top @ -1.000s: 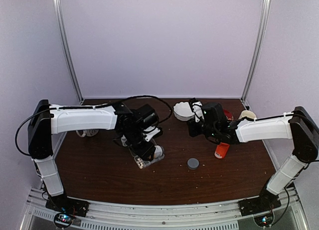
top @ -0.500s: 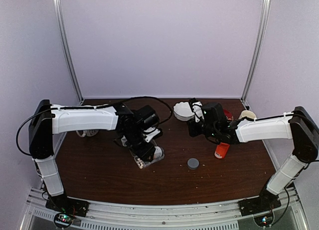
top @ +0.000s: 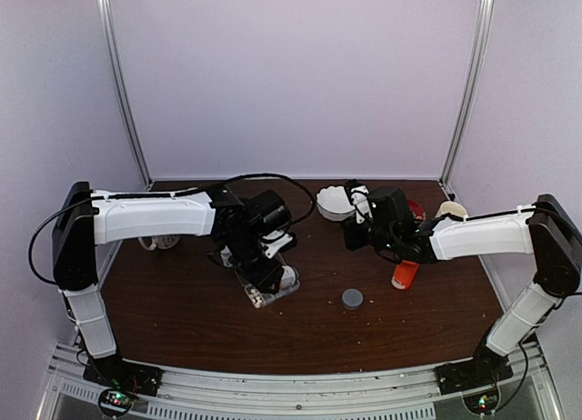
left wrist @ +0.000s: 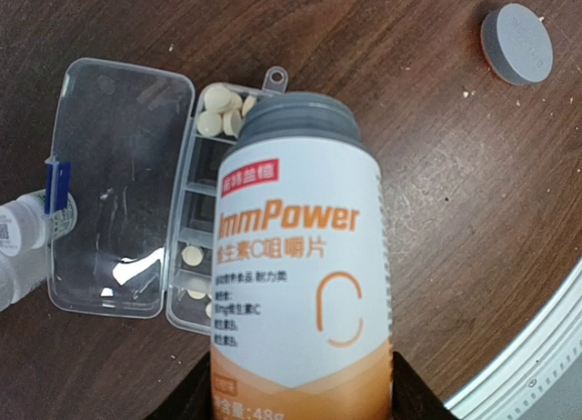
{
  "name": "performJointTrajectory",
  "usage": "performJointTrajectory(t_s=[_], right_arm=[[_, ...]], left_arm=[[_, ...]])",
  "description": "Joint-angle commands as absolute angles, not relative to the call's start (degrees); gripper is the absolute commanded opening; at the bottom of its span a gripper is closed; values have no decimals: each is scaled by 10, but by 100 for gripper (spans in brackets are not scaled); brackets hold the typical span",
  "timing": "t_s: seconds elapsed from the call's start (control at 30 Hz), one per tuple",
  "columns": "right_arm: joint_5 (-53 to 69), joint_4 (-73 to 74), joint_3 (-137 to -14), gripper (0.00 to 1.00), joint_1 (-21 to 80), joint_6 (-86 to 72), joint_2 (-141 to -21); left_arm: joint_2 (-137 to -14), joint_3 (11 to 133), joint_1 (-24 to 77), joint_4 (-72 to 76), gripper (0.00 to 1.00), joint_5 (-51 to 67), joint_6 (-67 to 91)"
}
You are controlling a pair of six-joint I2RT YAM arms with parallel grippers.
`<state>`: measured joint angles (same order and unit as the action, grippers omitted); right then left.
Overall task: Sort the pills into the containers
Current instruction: Pour the pill into the compartment of the pill container.
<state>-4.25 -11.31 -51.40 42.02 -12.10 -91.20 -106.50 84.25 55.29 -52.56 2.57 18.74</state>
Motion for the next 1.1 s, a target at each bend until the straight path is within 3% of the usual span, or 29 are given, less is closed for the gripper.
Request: performJointTrajectory(t_s=[0.0, 1.07], right_arm=[[-40, -112, -529, 0, 423, -117, -915], [-41, -111, -531, 0, 423, -116, -917]], left_arm=[[-1055, 855, 555, -531, 0, 9, 189], [-1059, 865, 557, -516, 0, 24, 191]])
